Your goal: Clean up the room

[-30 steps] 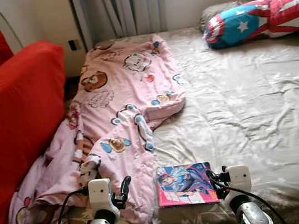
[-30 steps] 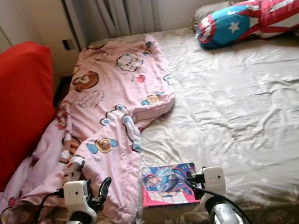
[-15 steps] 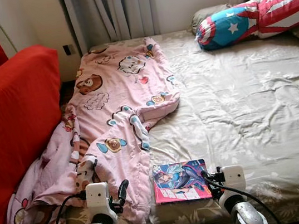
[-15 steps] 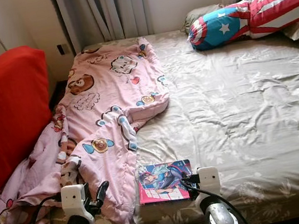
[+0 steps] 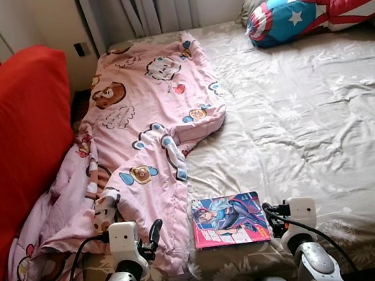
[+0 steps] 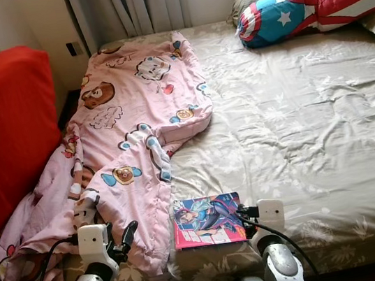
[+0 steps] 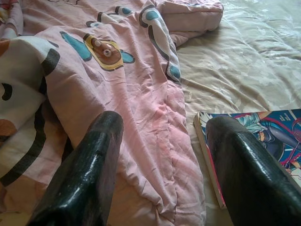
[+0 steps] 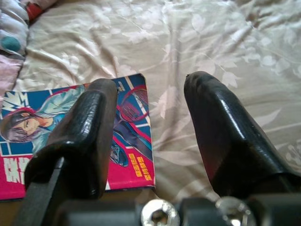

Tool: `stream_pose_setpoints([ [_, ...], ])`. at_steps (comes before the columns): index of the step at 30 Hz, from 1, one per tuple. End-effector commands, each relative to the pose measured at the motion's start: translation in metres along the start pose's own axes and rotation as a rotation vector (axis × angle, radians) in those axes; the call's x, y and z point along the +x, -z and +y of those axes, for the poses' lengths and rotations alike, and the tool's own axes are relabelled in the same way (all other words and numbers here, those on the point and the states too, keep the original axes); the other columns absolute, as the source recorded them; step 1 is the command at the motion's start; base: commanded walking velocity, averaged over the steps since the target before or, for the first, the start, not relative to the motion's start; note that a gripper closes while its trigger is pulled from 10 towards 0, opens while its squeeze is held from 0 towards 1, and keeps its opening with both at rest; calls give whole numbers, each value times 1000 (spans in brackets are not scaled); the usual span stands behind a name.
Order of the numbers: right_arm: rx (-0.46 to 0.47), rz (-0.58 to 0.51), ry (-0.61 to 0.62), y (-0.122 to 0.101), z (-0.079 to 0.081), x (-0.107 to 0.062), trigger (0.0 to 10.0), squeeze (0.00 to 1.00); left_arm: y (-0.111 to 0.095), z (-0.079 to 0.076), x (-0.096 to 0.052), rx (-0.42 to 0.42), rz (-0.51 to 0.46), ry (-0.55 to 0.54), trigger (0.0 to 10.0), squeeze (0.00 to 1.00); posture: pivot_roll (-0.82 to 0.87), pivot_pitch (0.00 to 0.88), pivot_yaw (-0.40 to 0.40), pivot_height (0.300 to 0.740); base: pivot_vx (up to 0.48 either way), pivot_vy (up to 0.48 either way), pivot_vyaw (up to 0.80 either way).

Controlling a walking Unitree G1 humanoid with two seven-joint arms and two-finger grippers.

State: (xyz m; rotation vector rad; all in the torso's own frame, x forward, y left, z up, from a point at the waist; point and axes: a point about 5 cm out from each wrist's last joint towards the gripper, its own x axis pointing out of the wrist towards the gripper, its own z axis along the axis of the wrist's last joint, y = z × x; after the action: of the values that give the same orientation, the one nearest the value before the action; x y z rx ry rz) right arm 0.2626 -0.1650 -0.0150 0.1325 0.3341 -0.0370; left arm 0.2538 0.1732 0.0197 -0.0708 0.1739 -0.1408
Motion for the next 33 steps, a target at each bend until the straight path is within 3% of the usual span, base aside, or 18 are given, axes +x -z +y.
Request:
stream_pose_setpoints([
  [1,13,26,15,6,-1,-3,10000,0,2,4,-4,6,18,-1,10000,0,9,136,34,628,0,0,0],
  [11,38,54,28,0,0,6,10000,0,6,13,-14,19,37,-12,10000,0,31,154,46,616,0,0,0],
  [16,42,46,44,0,-4,5,10000,0,5,11,-12,21,39,-6,10000,0,34,160,51,590,0,0,0],
  [25,71,53,66,0,-5,6,10000,0,7,10,-17,26,49,5,10000,0,55,177,69,590,0,0,0],
  [31,282,77,67,-5,-6,13,10000,0,7,15,-23,47,56,4,10000,0,88,186,86,590,0,0,0],
  [33,283,74,65,-7,-7,14,10000,0,7,16,-24,50,57,3,10000,0,94,189,89,590,0,0,0],
])
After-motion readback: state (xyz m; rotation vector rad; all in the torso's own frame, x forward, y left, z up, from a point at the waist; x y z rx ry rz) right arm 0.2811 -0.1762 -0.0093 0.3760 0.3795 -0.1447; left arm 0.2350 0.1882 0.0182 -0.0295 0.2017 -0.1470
